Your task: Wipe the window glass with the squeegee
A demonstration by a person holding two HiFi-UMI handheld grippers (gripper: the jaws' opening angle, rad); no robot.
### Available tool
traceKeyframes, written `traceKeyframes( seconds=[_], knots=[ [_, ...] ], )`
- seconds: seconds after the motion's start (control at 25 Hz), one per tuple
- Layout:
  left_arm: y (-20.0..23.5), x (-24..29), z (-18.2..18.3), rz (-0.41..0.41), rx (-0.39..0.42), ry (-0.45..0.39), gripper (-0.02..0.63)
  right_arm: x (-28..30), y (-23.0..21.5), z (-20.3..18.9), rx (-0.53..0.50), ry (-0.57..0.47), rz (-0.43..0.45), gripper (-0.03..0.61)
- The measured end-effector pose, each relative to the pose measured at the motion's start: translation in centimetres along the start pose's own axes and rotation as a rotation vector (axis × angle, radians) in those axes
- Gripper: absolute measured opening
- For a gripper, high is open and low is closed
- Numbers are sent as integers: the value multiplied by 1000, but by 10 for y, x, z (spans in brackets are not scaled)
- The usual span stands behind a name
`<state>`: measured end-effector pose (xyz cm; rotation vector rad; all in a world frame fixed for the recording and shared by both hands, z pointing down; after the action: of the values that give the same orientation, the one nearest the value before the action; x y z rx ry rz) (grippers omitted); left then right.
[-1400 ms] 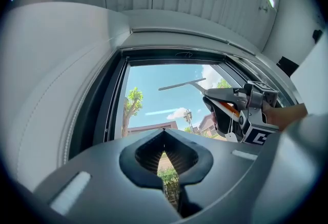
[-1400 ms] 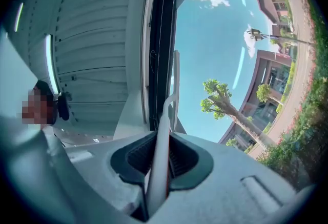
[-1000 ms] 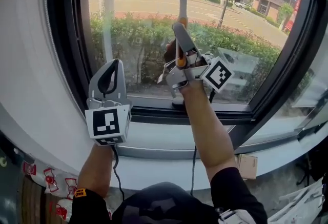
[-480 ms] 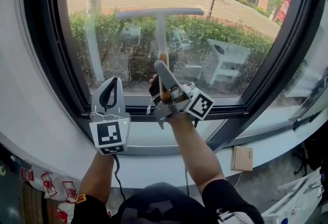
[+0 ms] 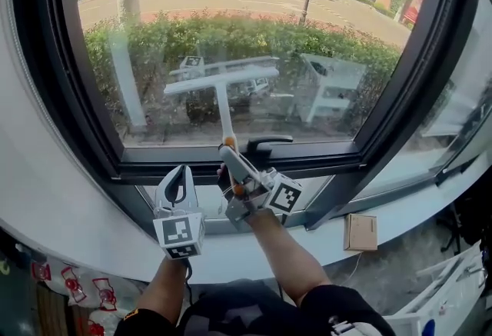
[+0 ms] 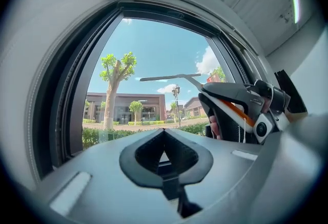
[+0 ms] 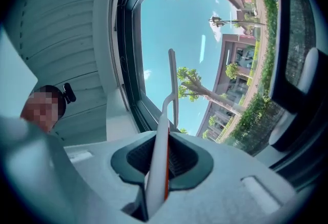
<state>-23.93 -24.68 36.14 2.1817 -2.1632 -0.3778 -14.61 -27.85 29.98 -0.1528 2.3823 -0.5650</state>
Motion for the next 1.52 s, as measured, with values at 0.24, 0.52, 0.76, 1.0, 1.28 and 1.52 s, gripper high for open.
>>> traceKeyframes(
  seconds=[0.24,0.52,0.76,1.0,1.28,1.52],
  knots=[
    [4,-3,-3,23,-20,-1,18,-6,-4,-4,-11,16,-7,49],
    [5,-3,5,30,10,-21,18,-10,-3,-5,-22,30,4,49],
    [-6,6,27,6,63,-71,18,-1,12,32,-75,0,62,49],
    [-34,28,80,-38,135,-175,18,24,36,118,-171,-59,160,49],
    [-76,49,154,-94,157,-301,18,51,59,209,-260,-111,245,49],
    [-107,58,180,-109,164,-353,18,57,46,240,-226,-112,239,49]
  ],
)
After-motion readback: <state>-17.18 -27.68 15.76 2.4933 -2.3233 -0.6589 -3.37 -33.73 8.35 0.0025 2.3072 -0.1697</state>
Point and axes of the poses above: the fingertips, and each gripper's own axes: x forward along the fingers, y to its left, z out of its top, the point moved 1 cm from there along -x, backward along the fingers, and after that the axes turned 13 degrees about -x, right-handed, at the moved point
